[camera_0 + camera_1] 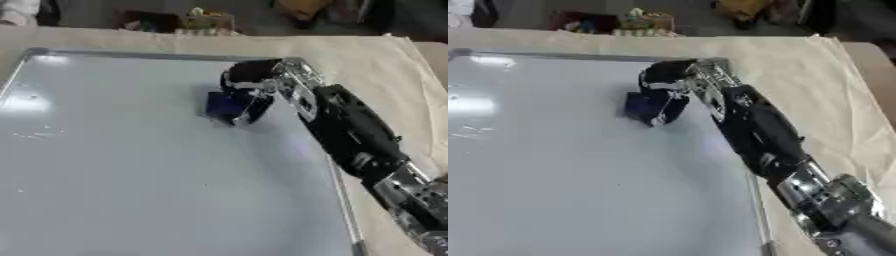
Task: Wipe the whiteboard clean with a brush.
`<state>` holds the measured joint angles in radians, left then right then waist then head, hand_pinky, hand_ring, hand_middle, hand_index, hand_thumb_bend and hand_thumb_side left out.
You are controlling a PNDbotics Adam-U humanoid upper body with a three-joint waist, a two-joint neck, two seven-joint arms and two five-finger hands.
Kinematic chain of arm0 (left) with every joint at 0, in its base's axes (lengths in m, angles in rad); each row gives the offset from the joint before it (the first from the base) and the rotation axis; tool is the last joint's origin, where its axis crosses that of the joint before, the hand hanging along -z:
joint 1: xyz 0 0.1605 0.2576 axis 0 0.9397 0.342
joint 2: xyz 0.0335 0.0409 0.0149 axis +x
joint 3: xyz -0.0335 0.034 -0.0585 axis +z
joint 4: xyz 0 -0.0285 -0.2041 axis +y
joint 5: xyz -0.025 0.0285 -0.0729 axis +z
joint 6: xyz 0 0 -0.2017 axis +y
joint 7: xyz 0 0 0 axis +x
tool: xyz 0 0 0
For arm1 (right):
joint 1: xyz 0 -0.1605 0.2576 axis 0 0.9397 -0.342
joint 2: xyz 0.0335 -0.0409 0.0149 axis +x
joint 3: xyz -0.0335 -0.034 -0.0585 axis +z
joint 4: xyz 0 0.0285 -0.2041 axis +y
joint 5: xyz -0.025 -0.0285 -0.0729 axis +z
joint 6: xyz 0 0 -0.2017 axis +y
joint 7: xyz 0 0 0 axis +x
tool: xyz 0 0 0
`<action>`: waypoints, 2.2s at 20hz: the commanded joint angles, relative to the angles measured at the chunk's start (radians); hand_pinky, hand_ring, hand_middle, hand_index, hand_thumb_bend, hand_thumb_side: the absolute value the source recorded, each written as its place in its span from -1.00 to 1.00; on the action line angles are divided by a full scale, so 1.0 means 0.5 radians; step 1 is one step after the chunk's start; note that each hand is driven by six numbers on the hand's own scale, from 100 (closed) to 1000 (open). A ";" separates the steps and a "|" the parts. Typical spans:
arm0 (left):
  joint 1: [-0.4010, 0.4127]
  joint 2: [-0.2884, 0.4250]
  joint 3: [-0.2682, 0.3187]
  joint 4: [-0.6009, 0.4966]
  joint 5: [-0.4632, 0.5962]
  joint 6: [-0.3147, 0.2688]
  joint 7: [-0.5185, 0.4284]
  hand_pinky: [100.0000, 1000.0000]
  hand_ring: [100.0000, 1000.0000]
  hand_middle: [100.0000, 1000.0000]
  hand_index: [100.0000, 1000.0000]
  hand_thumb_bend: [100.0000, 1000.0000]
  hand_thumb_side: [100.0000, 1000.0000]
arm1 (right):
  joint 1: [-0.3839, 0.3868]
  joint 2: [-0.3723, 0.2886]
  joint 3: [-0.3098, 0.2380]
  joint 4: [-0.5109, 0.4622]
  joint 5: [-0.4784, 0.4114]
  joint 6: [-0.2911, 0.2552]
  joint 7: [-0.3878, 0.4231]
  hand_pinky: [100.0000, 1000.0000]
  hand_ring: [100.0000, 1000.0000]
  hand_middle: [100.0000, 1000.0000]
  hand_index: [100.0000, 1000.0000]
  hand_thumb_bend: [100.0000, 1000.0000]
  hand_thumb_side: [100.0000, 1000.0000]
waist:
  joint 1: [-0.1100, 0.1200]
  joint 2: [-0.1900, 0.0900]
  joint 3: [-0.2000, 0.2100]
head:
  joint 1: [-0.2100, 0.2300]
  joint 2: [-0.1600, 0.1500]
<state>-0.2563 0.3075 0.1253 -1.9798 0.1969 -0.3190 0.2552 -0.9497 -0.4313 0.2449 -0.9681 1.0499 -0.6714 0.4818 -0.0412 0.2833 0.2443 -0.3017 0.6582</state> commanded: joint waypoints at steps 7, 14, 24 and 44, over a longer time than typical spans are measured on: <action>-0.019 0.038 0.008 -0.040 0.003 -0.002 0.002 -0.47 -0.35 -0.21 -0.13 -1.00 0.68 | 0.032 -0.033 0.066 0.066 0.100 -0.257 0.285 -0.73 -0.52 -1.00 -0.82 -1.00 -0.65 | 0.008 -0.023 -0.006 | -0.008 -0.015; -0.017 0.039 0.010 -0.040 0.002 0.000 0.003 -0.47 -0.35 -0.21 -0.13 -1.00 0.68 | 0.053 -0.025 0.057 0.126 -0.092 -0.259 0.504 -0.74 -0.55 -1.00 -0.82 -1.00 -0.63 | 0.010 -0.028 -0.010 | -0.007 -0.015; -0.016 0.041 0.009 -0.040 0.003 0.005 0.004 -0.47 -0.34 -0.21 -0.13 -1.00 0.68 | 0.075 -0.012 0.091 0.104 -0.561 -0.120 0.846 -0.74 -0.63 -1.00 -0.82 -1.00 -0.77 | 0.014 -0.043 -0.013 | -0.009 -0.017; -0.025 0.042 0.007 -0.040 0.016 0.019 -0.001 -0.46 -0.34 -0.20 -0.12 -1.00 0.68 | 0.068 -0.012 0.218 -0.079 -0.691 -0.124 0.850 -0.73 -0.62 -1.00 -0.81 -1.00 -0.74 | -0.001 -0.070 -0.021 | -0.009 -0.021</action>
<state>-0.2563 0.3075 0.1253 -1.9798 0.2008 -0.3126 0.2543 -0.9142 -0.4358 0.3422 -1.0031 0.6990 -0.4923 0.6609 -0.0458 0.2637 0.2339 -0.3051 0.6576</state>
